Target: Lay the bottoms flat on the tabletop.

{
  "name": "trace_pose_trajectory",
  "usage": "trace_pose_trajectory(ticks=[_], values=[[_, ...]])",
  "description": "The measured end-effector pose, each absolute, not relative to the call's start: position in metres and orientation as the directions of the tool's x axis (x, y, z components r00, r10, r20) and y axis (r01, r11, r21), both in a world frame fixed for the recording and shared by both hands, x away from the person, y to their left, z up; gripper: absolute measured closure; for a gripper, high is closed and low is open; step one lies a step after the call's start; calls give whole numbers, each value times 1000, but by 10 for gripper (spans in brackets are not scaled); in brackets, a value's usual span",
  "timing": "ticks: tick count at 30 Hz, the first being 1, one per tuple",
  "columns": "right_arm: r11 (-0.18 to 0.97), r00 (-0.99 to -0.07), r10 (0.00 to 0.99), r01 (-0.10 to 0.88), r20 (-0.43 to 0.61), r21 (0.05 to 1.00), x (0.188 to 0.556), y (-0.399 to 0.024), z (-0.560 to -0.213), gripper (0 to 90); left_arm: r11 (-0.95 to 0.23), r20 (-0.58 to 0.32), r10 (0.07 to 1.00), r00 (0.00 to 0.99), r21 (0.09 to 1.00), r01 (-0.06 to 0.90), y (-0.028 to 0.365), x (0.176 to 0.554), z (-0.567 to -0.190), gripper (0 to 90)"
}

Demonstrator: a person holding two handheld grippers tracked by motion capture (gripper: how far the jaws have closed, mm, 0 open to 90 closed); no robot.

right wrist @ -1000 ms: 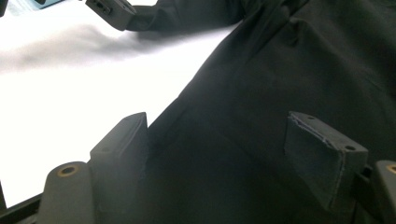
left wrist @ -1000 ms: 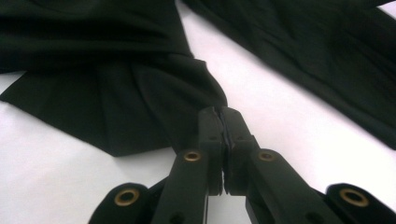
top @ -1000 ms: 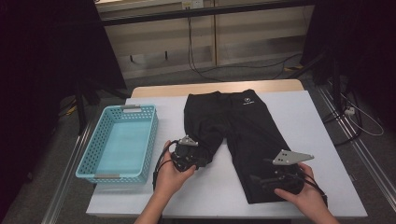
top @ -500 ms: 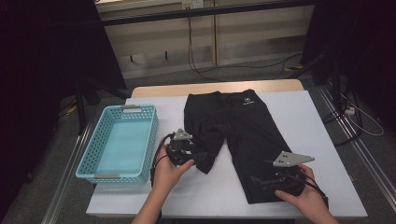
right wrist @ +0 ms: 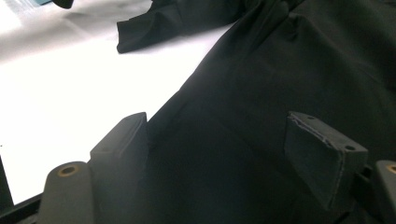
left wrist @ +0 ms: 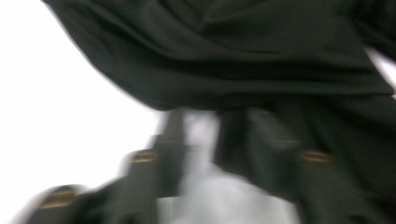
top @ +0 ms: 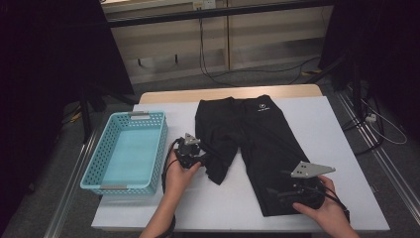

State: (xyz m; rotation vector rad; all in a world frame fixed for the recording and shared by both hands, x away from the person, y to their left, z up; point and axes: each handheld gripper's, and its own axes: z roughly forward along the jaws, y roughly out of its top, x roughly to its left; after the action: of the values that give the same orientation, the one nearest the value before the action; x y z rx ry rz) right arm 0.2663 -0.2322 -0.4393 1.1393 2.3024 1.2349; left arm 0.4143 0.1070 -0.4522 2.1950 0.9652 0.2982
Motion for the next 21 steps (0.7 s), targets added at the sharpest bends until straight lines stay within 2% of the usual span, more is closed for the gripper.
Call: trace_pose_trajectory(ticks=[2,3,6,15,21], values=[[321,-645,756,508,107,799,266,-231,-439,223,-479,-81,708,702,675,561,104,411,-451,875],[322,-646,756,507,106,799,266,-231,-439,224,-488,-77,706,704,668,563,102,409,-450,885],[320,-649,754,502,105,803,265,-230,-438,225,-477,-165,686,708,633,610,99,404,-445,892],[328,-663,742,489,100,808,268,-226,-437,227,-477,-236,644,727,619,624,105,378,-434,894],[346,-685,723,474,92,810,272,-216,-436,227,-476,-253,634,730,616,627,107,367,-430,893]])
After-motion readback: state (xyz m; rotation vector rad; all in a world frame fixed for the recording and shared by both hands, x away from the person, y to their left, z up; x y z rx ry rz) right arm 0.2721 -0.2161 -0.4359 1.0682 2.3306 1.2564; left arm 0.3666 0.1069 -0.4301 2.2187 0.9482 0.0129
